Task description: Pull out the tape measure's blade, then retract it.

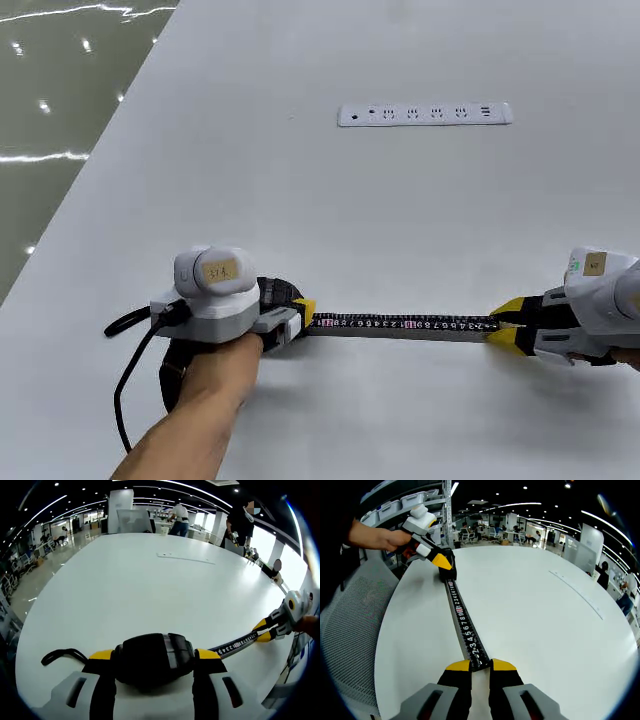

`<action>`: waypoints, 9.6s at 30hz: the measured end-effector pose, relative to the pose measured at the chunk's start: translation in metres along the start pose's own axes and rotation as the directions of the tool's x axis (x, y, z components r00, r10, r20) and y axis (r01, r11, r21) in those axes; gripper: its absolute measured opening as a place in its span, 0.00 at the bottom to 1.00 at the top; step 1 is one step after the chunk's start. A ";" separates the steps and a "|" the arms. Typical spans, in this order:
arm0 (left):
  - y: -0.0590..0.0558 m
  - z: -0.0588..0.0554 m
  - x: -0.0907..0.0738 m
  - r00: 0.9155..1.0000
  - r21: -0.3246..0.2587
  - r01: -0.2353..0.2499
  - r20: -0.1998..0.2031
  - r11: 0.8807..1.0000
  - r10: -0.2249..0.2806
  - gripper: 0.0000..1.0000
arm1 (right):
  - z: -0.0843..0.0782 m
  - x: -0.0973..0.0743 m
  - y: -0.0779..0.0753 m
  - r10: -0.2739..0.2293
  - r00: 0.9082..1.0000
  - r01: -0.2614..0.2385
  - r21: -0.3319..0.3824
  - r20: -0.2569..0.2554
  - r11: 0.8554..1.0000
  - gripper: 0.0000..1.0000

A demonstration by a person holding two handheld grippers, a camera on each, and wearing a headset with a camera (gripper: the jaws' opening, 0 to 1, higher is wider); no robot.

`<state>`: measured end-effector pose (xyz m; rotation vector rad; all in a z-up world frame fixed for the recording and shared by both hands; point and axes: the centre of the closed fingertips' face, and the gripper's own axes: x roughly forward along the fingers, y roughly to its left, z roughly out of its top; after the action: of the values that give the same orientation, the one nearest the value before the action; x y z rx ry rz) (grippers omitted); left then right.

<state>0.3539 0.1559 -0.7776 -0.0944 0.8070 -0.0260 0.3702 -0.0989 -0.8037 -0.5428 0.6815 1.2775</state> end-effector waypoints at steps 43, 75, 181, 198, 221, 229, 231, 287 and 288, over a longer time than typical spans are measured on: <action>0.000 0.000 -0.001 0.999 -0.005 0.029 -0.015 1.000 -0.029 0.55 | 0.005 0.004 0.005 0.008 1.000 -0.008 -0.011 -0.007 1.000 0.09; 0.001 -0.001 -0.001 0.999 -0.007 0.038 -0.019 0.999 -0.038 0.55 | 0.018 0.016 0.013 0.022 1.000 -0.022 -0.028 -0.008 0.999 0.09; 0.002 -0.001 0.000 0.998 -0.030 0.060 -0.025 0.998 -0.061 0.56 | 0.077 0.076 0.039 0.108 0.994 -0.107 -0.071 0.014 0.992 0.10; 0.003 -0.001 -0.001 0.998 -0.035 0.063 -0.027 0.997 -0.064 0.56 | 0.087 0.086 0.044 0.125 0.992 -0.123 -0.076 0.021 0.990 0.10; 0.003 -0.002 0.001 0.997 -0.043 0.064 -0.027 0.997 -0.066 0.56 | 0.099 0.099 0.050 0.144 0.989 -0.141 -0.087 0.032 0.986 0.10; 0.004 -0.001 0.001 0.997 -0.045 0.065 -0.027 0.997 -0.066 0.56 | 0.104 0.104 0.053 0.152 0.988 -0.148 -0.094 0.034 0.985 0.10; 0.004 -0.001 0.000 0.997 -0.046 0.066 -0.028 0.997 -0.067 0.56 | 0.105 0.104 0.054 0.154 0.987 -0.150 -0.094 0.035 0.984 0.10; 0.005 -0.001 0.001 0.997 -0.059 0.071 -0.033 0.996 -0.073 0.57 | 0.136 0.134 0.072 0.210 0.977 -0.202 -0.180 0.026 0.963 0.11; 0.005 -0.001 0.001 0.997 -0.059 0.071 -0.033 0.996 -0.073 0.57 | 0.136 0.135 0.072 0.210 0.977 -0.202 -0.181 0.026 0.962 0.11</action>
<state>0.3537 0.1610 -0.7790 -0.1776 0.8398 -0.0729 0.3404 0.1038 -0.8065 -0.5975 0.6010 1.5523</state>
